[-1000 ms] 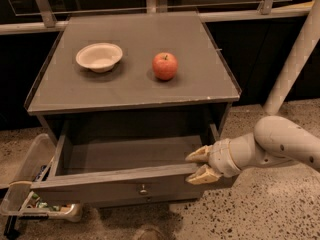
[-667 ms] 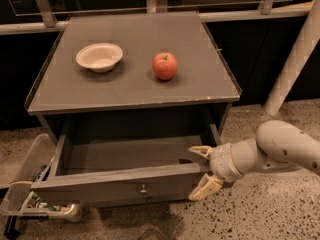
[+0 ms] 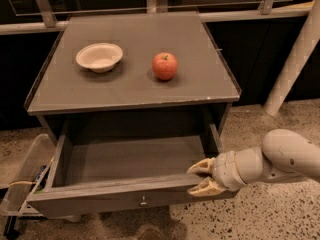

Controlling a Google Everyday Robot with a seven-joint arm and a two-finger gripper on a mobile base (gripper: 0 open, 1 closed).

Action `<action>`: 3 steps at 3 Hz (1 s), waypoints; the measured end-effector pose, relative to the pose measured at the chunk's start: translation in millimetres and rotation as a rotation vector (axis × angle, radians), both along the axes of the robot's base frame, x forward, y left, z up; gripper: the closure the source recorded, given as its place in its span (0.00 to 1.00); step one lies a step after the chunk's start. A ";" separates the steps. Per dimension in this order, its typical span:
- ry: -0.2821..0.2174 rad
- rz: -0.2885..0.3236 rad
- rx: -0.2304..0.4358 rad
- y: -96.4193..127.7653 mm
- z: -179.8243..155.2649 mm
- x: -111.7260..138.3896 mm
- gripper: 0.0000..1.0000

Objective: Open top drawer

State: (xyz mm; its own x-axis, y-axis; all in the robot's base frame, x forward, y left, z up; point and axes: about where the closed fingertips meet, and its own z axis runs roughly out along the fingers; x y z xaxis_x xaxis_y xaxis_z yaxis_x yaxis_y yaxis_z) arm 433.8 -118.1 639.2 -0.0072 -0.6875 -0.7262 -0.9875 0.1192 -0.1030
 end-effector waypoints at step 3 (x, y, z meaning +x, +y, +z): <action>-0.007 0.000 -0.003 -1.5 0.4 -13.5 1.00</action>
Offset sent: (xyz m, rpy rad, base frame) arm -0.1629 -0.0427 -0.0204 -0.0378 -0.0957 -0.0021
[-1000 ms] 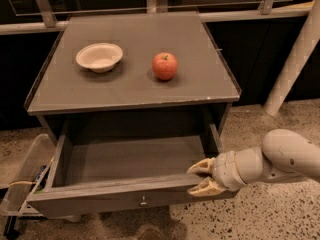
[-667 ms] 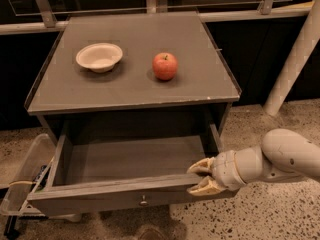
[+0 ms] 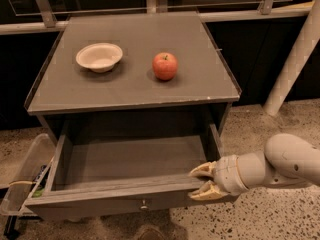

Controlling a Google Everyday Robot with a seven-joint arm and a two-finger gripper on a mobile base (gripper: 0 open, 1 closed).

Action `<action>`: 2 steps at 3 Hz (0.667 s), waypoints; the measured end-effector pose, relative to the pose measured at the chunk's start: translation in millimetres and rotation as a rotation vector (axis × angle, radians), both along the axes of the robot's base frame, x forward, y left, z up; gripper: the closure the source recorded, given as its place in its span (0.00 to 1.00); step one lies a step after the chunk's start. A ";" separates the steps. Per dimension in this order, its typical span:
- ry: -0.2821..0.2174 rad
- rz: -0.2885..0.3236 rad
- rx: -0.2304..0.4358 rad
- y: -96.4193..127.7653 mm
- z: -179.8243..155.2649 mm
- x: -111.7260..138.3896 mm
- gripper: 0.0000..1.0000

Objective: Open top drawer

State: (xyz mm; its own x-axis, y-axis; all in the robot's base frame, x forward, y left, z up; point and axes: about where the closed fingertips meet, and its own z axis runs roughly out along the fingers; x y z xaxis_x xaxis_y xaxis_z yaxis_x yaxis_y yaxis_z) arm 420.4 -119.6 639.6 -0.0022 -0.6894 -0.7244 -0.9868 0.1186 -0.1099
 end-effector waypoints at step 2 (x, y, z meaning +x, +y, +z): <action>0.001 -0.006 0.001 -1.7 -2.5 -8.7 0.82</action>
Offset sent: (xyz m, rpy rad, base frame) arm -0.0088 -0.0020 -0.0027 0.0008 0.0005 -0.0058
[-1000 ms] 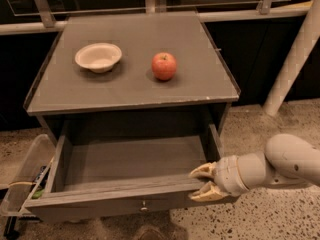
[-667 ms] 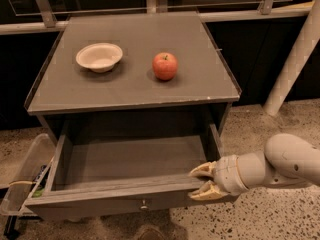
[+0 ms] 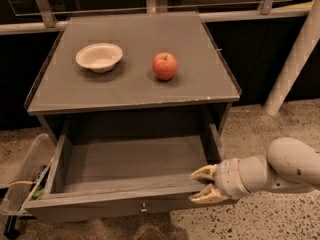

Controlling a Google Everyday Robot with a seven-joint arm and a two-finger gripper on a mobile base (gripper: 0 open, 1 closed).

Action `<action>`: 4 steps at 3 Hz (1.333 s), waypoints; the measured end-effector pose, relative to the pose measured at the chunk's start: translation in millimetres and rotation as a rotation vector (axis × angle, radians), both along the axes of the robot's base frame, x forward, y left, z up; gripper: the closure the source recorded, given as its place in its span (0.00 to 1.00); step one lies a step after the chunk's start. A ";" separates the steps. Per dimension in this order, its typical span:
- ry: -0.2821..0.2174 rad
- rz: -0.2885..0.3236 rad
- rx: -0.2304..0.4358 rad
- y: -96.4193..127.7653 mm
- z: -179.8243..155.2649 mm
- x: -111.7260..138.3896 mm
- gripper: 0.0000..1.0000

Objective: Open top drawer

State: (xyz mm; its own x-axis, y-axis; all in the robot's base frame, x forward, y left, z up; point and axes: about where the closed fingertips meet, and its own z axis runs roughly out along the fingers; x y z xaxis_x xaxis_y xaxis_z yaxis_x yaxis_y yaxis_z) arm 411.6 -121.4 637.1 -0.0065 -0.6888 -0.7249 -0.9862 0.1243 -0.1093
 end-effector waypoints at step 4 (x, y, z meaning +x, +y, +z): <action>0.019 0.025 0.029 1.5 -2.4 -15.8 0.14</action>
Offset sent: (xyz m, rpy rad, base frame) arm 0.0000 0.0000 0.0000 0.0000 0.0000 0.0001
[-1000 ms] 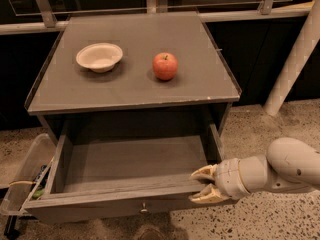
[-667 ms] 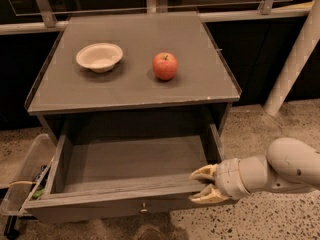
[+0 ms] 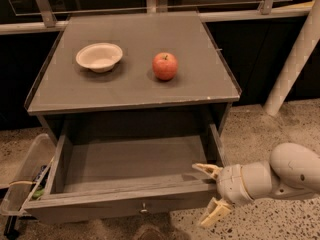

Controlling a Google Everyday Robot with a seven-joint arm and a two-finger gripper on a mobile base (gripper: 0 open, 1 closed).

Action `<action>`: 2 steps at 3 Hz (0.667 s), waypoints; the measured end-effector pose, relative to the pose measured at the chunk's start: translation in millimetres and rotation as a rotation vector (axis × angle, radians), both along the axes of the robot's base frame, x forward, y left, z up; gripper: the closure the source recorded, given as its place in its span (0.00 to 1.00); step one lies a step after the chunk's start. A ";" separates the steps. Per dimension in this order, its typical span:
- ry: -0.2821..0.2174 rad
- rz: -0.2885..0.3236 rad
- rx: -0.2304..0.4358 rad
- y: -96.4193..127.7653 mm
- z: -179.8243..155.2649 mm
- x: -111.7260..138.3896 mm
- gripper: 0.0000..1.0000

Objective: Open top drawer

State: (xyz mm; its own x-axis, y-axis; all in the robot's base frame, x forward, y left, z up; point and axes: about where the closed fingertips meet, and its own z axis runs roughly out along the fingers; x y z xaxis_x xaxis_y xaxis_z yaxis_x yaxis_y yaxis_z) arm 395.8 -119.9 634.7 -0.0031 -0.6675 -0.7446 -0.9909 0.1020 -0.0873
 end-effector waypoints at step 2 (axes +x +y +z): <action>-0.011 0.002 0.015 -14.1 -5.8 -29.1 0.60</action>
Offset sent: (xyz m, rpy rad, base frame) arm -0.2072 -0.1004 -0.0367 0.0979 -0.0544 -0.0122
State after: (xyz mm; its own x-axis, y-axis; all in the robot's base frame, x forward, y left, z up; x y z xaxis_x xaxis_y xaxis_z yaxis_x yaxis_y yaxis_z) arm 366.8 -133.9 629.0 0.0064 -0.6566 -0.7542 -0.9902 0.1010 -0.0963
